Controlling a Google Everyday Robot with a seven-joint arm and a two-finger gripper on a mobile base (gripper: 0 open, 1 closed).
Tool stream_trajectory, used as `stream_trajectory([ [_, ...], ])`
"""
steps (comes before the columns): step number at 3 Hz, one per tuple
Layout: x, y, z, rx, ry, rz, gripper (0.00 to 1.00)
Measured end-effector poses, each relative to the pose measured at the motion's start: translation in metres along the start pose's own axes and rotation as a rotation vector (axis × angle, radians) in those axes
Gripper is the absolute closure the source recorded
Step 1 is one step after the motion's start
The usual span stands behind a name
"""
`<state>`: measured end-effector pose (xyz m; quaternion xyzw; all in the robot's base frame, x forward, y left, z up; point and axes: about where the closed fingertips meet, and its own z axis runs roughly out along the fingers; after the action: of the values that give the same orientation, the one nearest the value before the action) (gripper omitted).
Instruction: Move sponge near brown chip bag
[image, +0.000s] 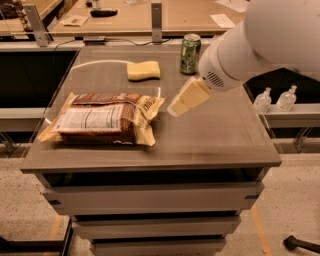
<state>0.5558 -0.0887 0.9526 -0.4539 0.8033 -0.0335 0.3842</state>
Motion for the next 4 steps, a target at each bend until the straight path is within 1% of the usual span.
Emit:
stream_trajectory([
  [1,-0.027,-0.003,0.031,-0.004,-0.095,0.143,0.0],
  [2,-0.045,-0.006,0.062,-0.044,-0.207,0.287,0.0],
  [3,-0.055,-0.012,0.089,-0.084,-0.301,0.37,0.0],
  [4,-0.063,-0.025,0.114,-0.096,-0.365,0.382,0.0],
])
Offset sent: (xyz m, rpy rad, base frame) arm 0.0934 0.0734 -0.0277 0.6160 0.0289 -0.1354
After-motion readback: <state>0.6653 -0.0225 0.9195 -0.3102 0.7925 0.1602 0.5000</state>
